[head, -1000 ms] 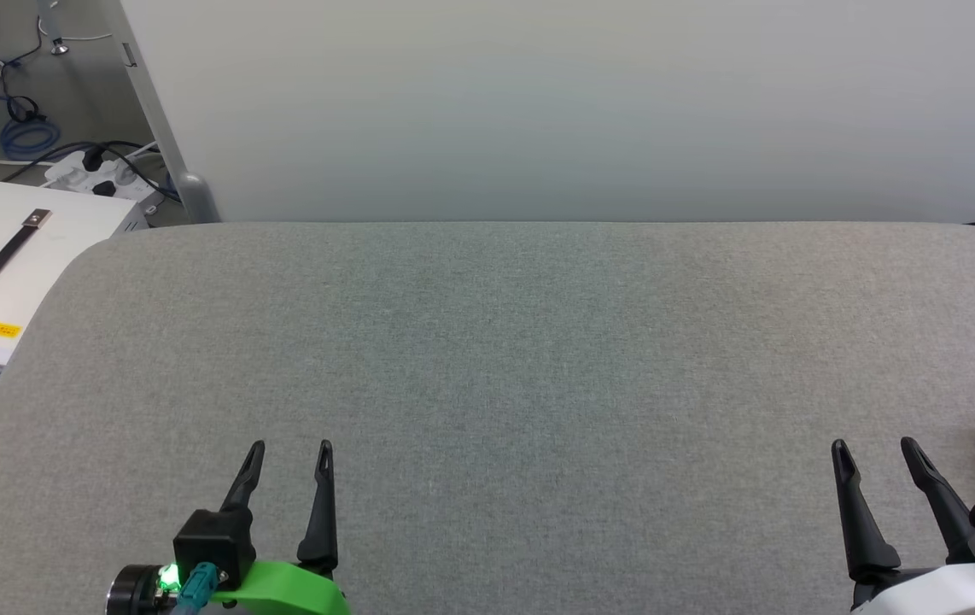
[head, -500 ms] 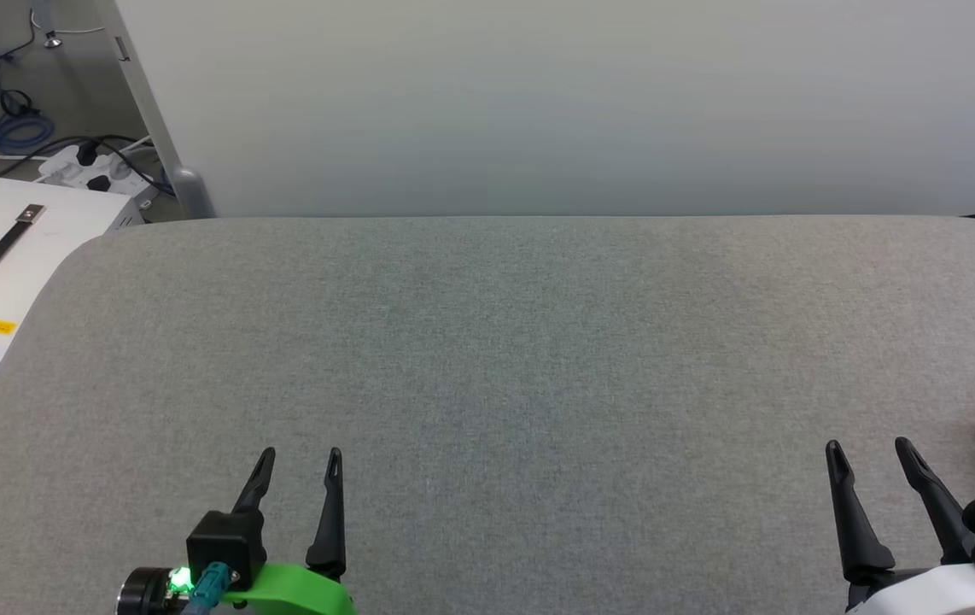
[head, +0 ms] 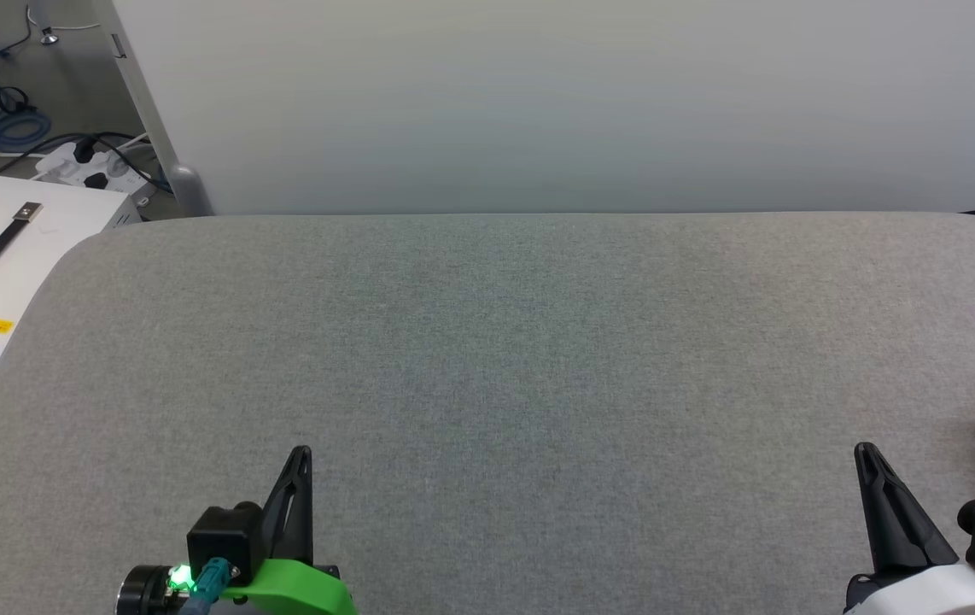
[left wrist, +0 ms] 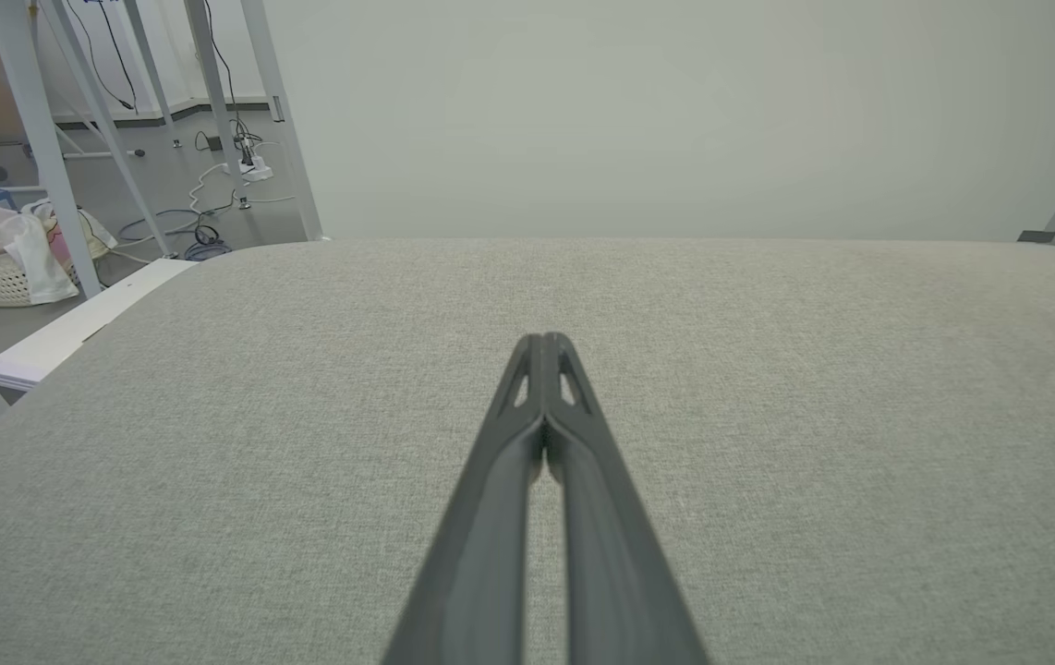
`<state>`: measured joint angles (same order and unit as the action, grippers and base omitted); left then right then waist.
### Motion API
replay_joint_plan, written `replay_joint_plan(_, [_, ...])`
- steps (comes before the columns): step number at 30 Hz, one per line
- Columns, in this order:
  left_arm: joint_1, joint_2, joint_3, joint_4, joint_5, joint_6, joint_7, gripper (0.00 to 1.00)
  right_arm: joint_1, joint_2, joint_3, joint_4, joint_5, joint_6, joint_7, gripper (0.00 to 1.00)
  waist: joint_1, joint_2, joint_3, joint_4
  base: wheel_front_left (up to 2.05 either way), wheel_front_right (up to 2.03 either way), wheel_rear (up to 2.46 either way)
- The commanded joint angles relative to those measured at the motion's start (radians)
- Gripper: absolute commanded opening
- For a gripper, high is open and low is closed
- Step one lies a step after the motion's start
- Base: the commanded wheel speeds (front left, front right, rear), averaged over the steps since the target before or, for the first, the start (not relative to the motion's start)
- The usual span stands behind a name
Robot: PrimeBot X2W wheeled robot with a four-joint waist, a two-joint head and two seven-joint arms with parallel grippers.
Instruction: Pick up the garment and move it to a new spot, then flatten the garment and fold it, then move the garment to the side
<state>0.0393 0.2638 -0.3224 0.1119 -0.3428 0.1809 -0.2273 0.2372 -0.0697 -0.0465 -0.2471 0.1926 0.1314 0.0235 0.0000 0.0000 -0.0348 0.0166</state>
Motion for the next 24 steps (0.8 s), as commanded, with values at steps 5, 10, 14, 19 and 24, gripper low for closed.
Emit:
replay_joint_plan(5, [-0.005,-0.015,0.020,-0.010,0.026,-0.014,0.012,0.00,-0.026,0.002,0.004,0.017,-0.020,0.000,-0.003,0.00,0.0000,0.0000,0.002,-0.001,0.00,0.00,0.00])
replay_joint_plan(10, [-0.006,-0.024,0.033,-0.015,0.040,-0.022,0.022,0.00,-0.036,0.003,0.006,0.027,-0.028,0.000,-0.004,0.00,0.0000,0.0000,0.003,-0.001,0.00,0.00,0.00])
replay_joint_plan(14, [-0.007,-0.031,0.044,-0.019,0.052,-0.028,0.030,0.00,-0.044,0.004,0.008,0.035,-0.034,0.000,-0.004,0.00,0.0000,0.0000,0.004,-0.002,0.00,0.00,0.00])
replay_joint_plan(19, [-0.009,-0.040,0.057,-0.023,0.066,-0.035,0.039,0.00,-0.053,0.004,0.009,0.045,-0.042,0.000,-0.005,0.00,0.0000,0.0000,0.006,-0.003,0.00,0.00,0.00])
replay_joint_plan(24, [-0.011,-0.049,0.071,-0.028,0.080,-0.042,0.049,0.00,-0.062,0.005,0.011,0.056,-0.050,0.000,-0.006,0.00,0.0000,0.0000,0.007,-0.003,0.00,0.00,0.00])
